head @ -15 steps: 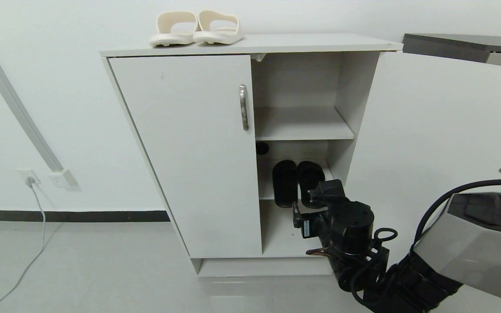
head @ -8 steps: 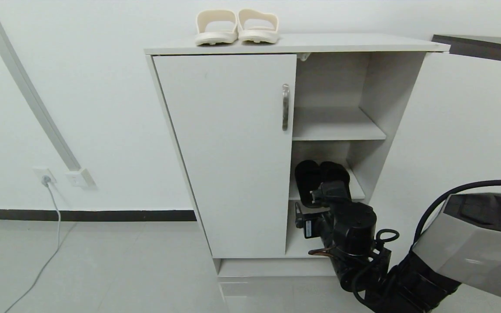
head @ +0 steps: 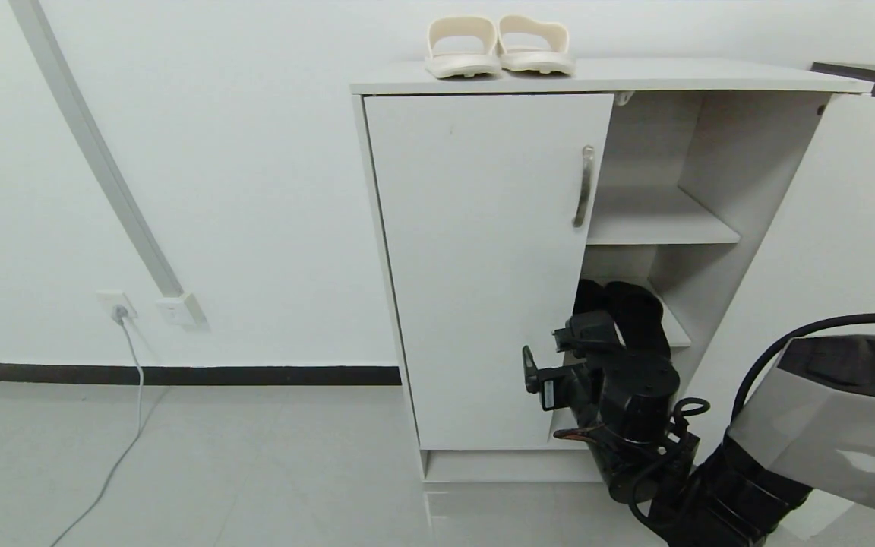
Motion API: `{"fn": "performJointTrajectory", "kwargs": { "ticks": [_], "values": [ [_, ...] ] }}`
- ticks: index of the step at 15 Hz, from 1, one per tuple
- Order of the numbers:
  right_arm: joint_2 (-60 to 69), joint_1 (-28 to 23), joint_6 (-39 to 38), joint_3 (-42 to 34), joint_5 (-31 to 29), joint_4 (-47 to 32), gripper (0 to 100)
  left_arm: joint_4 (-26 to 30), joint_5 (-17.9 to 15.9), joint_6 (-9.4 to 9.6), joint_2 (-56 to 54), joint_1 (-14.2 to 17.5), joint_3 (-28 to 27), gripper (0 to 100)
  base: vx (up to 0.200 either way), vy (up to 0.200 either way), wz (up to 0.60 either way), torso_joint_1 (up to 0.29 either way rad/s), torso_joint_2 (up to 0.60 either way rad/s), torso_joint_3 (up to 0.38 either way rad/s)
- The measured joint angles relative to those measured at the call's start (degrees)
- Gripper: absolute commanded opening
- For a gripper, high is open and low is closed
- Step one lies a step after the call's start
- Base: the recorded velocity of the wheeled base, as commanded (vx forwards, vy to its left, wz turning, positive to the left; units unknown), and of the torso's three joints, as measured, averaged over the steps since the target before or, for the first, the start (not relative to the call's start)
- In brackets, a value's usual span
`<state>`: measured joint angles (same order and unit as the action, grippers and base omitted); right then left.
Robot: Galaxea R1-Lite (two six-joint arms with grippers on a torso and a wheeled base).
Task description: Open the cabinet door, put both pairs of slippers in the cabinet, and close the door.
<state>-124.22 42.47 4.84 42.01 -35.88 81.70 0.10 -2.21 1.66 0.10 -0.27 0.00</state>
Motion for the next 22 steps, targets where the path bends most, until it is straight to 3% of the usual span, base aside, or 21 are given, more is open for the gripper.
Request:
{"fn": "performJointTrajectory", "kwargs": {
  "ticks": [18,22],
  "values": [
    [-0.9,-0.5,0.2,0.0,1.1,0.0,100,0.0,0.0,-0.07,0.0,0.0,0.0,0,0.000,0.000,0.00,0.000,0.00,0.000],
    [-0.9,-0.5,0.2,0.0,1.0,-0.3,100,0.1,0.0,-0.07,0.0,0.0,0.0,0,0.000,0.000,0.00,0.012,-0.19,-0.291]
  ]
}}
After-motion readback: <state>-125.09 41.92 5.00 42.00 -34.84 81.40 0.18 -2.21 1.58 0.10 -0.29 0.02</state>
